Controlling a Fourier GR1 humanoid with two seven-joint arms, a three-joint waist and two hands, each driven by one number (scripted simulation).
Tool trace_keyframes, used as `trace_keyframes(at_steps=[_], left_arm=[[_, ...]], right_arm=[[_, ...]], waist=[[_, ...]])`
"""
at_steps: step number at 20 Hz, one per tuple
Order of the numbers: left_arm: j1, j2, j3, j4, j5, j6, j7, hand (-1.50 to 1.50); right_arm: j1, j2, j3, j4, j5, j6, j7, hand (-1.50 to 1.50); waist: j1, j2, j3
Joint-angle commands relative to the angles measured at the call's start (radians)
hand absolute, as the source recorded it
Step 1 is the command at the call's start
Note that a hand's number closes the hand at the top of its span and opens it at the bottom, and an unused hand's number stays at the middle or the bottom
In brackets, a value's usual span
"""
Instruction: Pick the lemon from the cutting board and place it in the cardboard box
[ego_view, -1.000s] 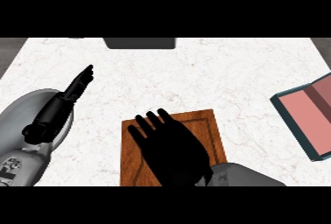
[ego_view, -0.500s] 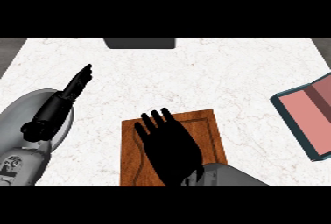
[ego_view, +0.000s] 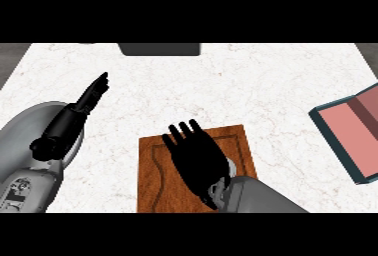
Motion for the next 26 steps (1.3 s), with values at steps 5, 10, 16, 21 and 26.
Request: trace_keyframes(at_steps=[5,10,16,21,26], left_arm=[[0.044,-0.014,0.053,-0.048,-0.015,-0.064,0.010,0.00],[0.039,-0.049,0.046,-0.104,-0.040,-0.053,0.068,0.00],[0.010,-0.038,0.100,-0.030,-0.037,-0.124,0.034,0.00],[0.085,-0.078,0.090,-0.087,-0.076,-0.100,0.008,0.00],[-0.025,-0.061,0.141,0.035,-0.064,-0.127,-0.009,0.00]], right_arm=[[0.051,0.102,-0.007,0.072,0.099,0.005,-0.034,-1.50],[0.013,0.053,-0.074,0.221,0.167,-0.064,-0.153,-1.50],[0.118,0.060,-0.068,0.167,0.233,-0.097,-0.183,-1.50],[0.058,0.040,-0.107,0.298,0.263,-0.141,-0.321,1.50],[0.037,0.052,-0.053,0.269,0.308,-0.238,-0.417,1.50]], waist=[[0.003,-0.001,0.000],[0.005,0.000,0.000],[-0.002,-0.001,0.000],[0.005,0.000,0.000],[-0.001,0.002,0.000]])
